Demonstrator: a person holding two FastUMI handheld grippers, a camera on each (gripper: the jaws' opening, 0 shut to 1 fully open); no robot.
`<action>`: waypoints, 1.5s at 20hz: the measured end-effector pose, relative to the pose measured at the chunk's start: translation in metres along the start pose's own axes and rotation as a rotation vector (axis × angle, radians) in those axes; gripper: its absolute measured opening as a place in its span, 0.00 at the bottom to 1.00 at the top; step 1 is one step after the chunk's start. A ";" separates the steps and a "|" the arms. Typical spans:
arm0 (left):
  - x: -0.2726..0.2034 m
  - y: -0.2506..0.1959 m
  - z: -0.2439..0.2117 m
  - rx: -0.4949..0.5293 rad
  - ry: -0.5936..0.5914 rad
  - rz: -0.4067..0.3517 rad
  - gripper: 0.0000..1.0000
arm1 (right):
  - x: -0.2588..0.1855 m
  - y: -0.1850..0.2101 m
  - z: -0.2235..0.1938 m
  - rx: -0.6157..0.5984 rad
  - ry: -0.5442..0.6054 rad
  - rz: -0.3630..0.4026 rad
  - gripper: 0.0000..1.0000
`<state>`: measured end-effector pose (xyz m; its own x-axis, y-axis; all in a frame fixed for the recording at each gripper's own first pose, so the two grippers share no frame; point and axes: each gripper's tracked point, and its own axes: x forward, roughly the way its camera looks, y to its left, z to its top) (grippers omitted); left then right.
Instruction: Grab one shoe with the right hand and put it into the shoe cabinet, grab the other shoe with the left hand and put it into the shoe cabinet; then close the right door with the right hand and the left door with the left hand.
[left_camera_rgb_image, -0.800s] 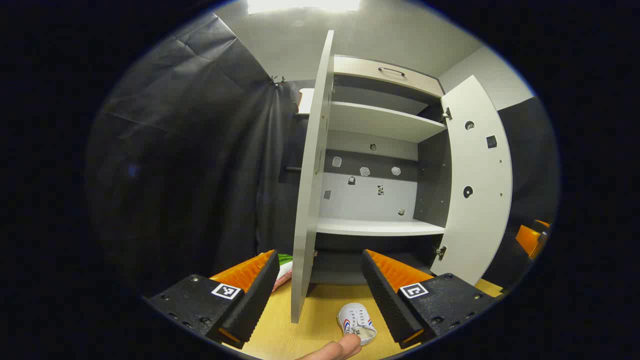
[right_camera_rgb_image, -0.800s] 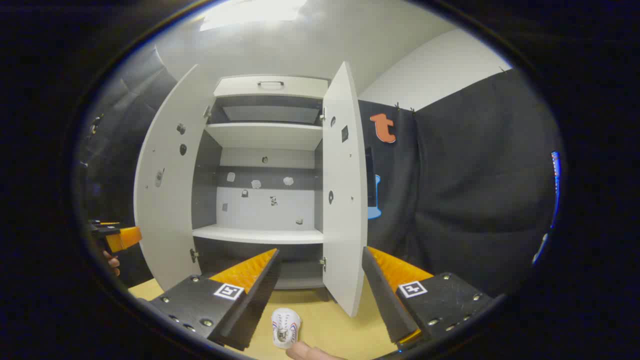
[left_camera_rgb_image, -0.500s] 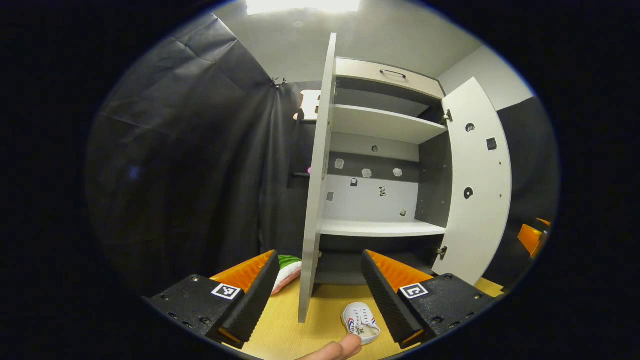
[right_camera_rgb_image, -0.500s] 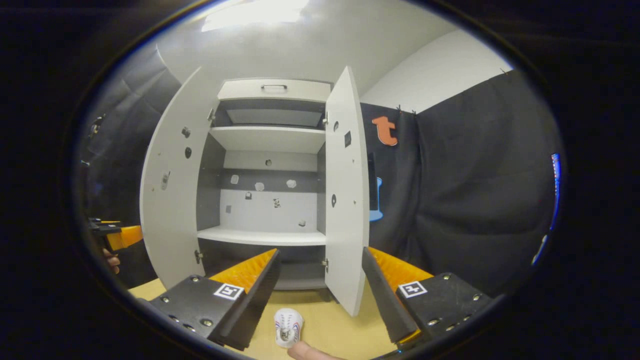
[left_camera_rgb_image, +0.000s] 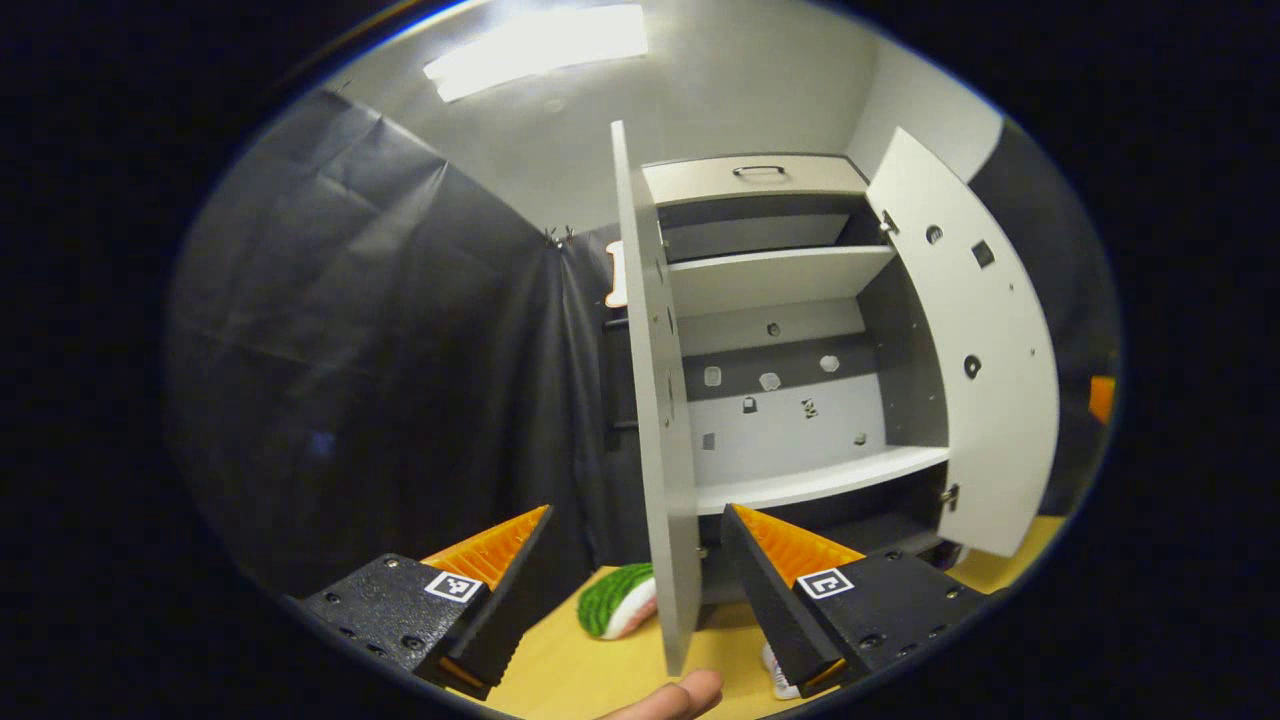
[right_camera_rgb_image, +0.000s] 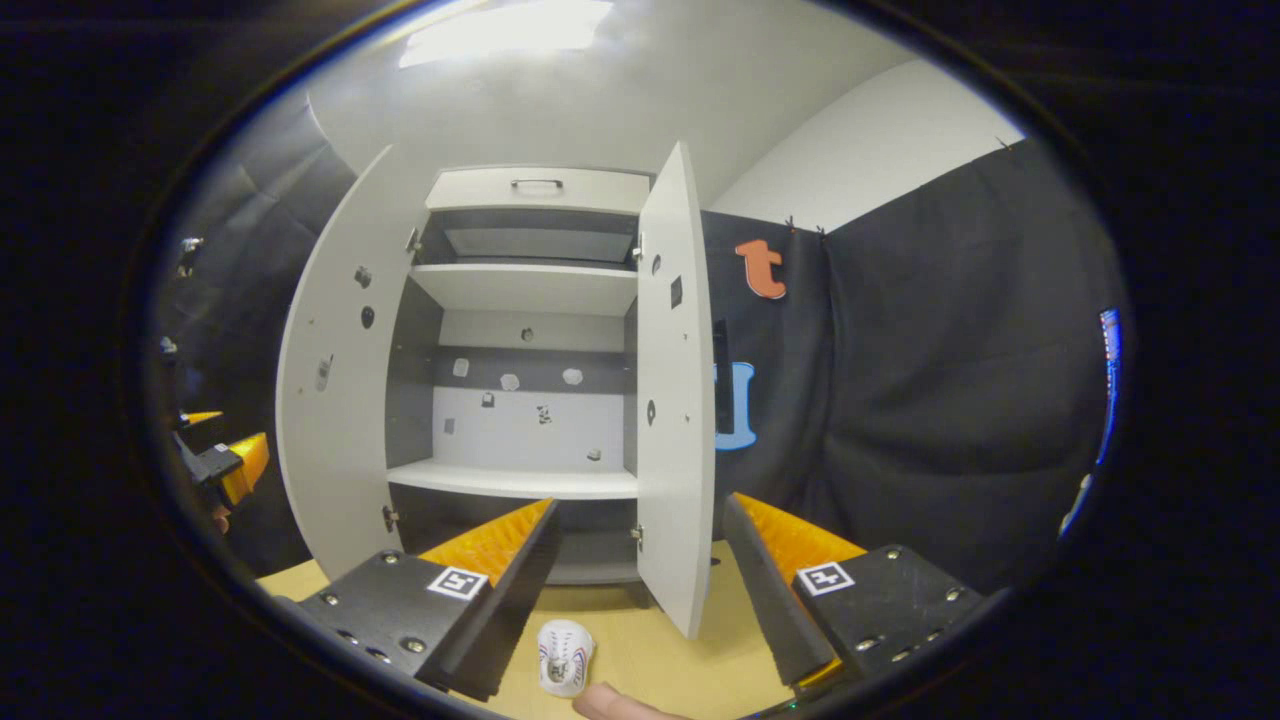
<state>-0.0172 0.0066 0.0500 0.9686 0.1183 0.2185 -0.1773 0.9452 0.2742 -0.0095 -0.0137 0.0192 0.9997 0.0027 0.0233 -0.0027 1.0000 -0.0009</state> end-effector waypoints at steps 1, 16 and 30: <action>-0.003 -0.013 0.003 -0.015 -0.002 -0.027 0.98 | 0.001 0.001 0.001 -0.004 -0.002 0.001 0.97; 0.013 0.006 0.005 -0.257 0.069 0.022 0.97 | 0.005 0.043 -0.096 -0.009 0.189 0.080 0.97; 0.027 0.023 -0.008 -0.266 0.080 0.014 0.96 | 0.048 0.119 -0.324 -0.051 0.627 0.204 0.91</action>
<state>0.0060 0.0338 0.0549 0.9789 0.1458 0.1432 -0.1493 0.9887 0.0135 0.0461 0.1052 -0.3032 0.8033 0.1758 -0.5690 -0.2080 0.9781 0.0086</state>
